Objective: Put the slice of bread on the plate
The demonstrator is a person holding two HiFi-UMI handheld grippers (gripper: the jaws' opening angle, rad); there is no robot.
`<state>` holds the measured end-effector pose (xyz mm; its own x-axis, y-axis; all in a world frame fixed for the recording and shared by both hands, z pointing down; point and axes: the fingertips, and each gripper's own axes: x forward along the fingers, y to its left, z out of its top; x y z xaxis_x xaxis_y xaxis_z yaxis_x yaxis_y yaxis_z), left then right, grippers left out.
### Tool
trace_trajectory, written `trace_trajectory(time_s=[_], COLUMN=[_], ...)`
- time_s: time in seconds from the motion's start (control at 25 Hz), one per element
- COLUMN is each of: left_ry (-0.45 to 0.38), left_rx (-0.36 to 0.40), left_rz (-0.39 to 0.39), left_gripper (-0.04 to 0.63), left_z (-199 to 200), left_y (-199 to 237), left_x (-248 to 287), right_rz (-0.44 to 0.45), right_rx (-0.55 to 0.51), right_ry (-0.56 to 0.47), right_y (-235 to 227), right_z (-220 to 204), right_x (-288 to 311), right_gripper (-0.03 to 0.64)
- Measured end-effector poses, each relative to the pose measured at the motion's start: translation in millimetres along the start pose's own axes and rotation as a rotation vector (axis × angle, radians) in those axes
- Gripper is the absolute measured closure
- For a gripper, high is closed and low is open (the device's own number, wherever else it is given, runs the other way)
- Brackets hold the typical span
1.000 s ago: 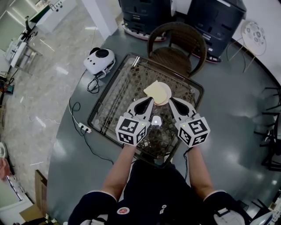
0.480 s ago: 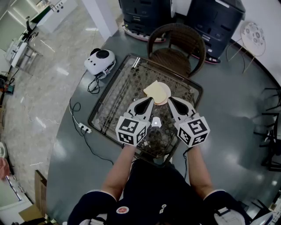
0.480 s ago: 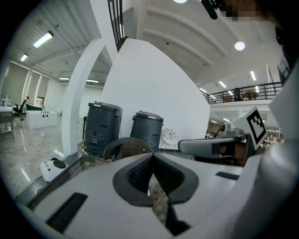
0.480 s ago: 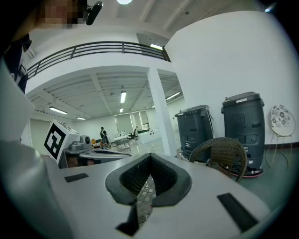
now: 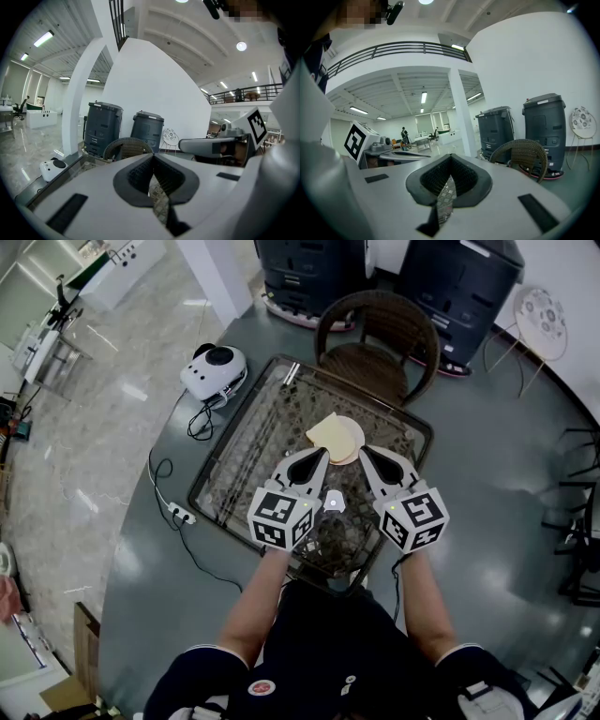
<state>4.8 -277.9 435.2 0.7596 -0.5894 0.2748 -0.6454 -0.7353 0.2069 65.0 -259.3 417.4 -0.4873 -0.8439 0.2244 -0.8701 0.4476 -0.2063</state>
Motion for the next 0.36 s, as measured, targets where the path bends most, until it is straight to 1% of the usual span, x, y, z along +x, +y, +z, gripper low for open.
trace_trajectory(time_s=[0.36], left_ry=[0.004], left_rx=[-0.007], left_rz=[-0.004], left_gripper=[0.588], left_z=[-1.0], left_y=[0.3], left_x=[2.2], right_rz=[0.002], right_rx=[0.006], right_ry=[-0.005], right_y=[0.4], right_z=[0.0], right_x=[2.1], right_gripper=[0.611])
